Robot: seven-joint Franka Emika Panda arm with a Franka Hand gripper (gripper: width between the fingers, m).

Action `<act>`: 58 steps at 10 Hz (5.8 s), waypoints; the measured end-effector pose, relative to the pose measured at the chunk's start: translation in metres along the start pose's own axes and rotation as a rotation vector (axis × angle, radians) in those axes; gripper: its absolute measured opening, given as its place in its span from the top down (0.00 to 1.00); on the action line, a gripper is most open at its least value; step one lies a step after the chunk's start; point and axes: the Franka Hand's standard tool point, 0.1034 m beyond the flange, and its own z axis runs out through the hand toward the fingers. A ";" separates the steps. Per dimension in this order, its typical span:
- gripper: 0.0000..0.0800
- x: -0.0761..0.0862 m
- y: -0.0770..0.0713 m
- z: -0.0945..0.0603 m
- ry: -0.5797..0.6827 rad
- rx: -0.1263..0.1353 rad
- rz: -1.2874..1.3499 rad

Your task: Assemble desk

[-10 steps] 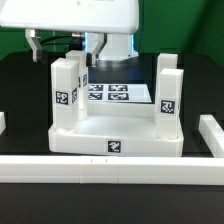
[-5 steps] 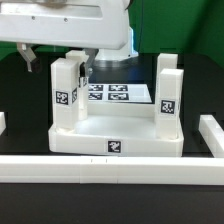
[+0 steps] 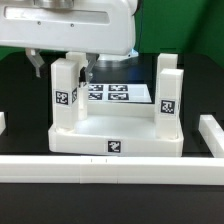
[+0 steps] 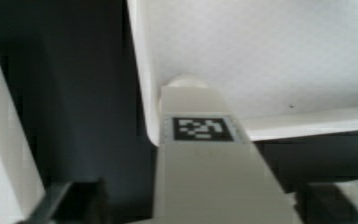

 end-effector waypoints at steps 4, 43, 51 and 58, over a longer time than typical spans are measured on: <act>0.64 0.000 0.000 0.000 0.000 0.000 0.001; 0.45 -0.002 0.005 0.004 0.044 -0.001 -0.340; 0.64 -0.002 0.006 0.006 0.041 0.019 0.217; 0.64 0.004 0.007 0.006 0.009 0.035 0.848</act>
Offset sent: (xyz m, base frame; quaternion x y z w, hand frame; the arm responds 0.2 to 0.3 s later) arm 0.0000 0.0000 0.0000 0.0000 0.0000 0.0000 1.0000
